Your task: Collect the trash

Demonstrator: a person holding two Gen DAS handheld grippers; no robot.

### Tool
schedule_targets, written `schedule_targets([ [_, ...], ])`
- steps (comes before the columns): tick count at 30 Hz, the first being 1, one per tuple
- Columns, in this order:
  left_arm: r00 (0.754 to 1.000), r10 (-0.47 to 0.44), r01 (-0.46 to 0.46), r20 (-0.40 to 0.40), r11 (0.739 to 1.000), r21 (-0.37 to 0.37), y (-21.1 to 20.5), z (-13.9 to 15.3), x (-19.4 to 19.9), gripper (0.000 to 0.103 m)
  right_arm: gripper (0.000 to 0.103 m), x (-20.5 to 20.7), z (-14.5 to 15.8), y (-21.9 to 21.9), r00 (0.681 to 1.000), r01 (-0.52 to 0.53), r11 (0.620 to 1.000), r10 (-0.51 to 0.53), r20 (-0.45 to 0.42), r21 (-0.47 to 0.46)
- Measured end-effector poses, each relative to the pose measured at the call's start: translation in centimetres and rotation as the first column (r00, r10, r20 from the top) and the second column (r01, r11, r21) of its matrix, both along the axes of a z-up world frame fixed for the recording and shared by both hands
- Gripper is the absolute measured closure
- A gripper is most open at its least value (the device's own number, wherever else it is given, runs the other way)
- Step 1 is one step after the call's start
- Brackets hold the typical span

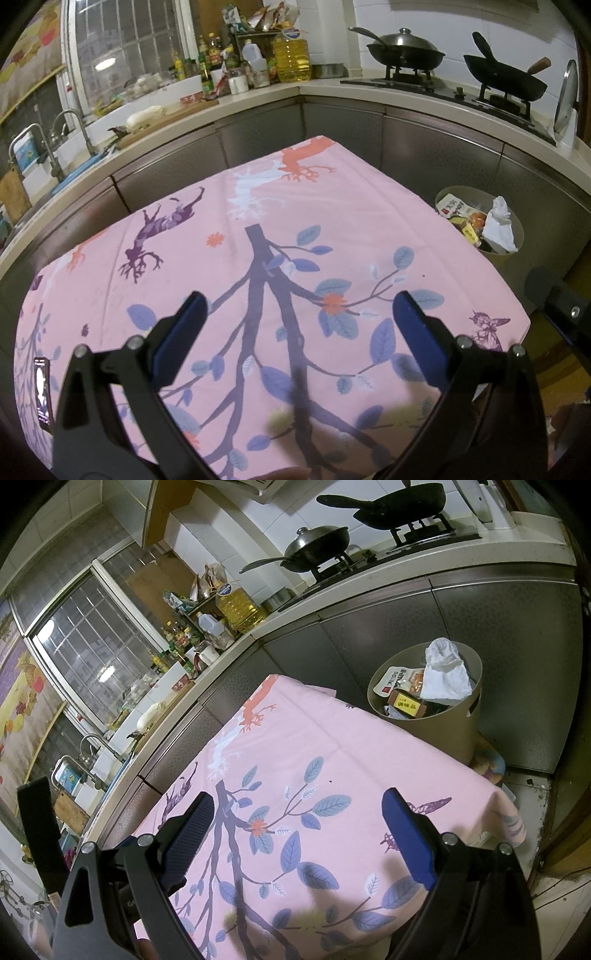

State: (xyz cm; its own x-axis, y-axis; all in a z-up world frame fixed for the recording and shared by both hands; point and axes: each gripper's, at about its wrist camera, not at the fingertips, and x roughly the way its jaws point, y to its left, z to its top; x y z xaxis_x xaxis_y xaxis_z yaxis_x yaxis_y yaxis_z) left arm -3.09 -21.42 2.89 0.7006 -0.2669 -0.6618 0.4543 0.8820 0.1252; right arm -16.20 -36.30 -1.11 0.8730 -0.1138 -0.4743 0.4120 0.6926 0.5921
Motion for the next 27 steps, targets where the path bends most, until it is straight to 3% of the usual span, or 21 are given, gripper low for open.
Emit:
schedule_targets([
  [27,1.0,-0.002,0.002,-0.008,1.0,0.015,0.34,-0.96,0.0,0.006,0.014,-0.09,0.25,0.17,1.0,-0.002,1.0,0.002,-0.003,0.003],
])
